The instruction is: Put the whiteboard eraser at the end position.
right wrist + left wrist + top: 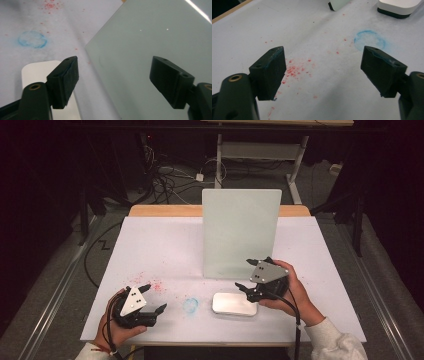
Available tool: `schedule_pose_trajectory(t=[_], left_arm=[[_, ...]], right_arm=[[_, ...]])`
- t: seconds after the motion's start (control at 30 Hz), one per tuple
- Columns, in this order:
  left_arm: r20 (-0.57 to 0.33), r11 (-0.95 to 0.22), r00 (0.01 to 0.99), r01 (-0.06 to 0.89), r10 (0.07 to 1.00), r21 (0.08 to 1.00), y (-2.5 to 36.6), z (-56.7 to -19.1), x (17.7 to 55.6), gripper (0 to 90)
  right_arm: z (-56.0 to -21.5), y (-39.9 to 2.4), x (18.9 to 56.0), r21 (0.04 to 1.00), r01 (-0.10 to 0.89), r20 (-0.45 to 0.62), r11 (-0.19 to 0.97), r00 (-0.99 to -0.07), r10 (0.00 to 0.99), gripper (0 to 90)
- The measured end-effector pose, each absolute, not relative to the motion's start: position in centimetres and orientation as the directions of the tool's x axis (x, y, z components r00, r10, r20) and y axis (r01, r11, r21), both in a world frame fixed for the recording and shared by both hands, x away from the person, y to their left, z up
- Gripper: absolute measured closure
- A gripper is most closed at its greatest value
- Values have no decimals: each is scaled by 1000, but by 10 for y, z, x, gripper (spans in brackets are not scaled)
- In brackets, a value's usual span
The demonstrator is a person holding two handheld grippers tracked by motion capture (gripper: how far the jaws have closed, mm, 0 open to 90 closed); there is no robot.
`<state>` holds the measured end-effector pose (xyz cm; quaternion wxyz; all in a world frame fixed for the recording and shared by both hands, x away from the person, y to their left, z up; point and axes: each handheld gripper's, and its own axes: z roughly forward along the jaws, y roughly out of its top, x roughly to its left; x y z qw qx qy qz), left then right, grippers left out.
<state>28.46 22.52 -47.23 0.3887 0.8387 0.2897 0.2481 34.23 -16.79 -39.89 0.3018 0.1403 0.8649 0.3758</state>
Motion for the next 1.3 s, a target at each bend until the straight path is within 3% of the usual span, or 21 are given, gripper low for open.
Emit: schedule_pose_trajectory(t=[0.4,1.3], left_arm=[[196,-538,718,284,668,794,222,-472,289,197],[202,-549,731,270,651,791,215,-472,294,196]], right_arm=[[-395,-193,339,767,52,-431,639,-697,573,204],[-408,-256,323,782,151,-425,605,-581,694,198]])
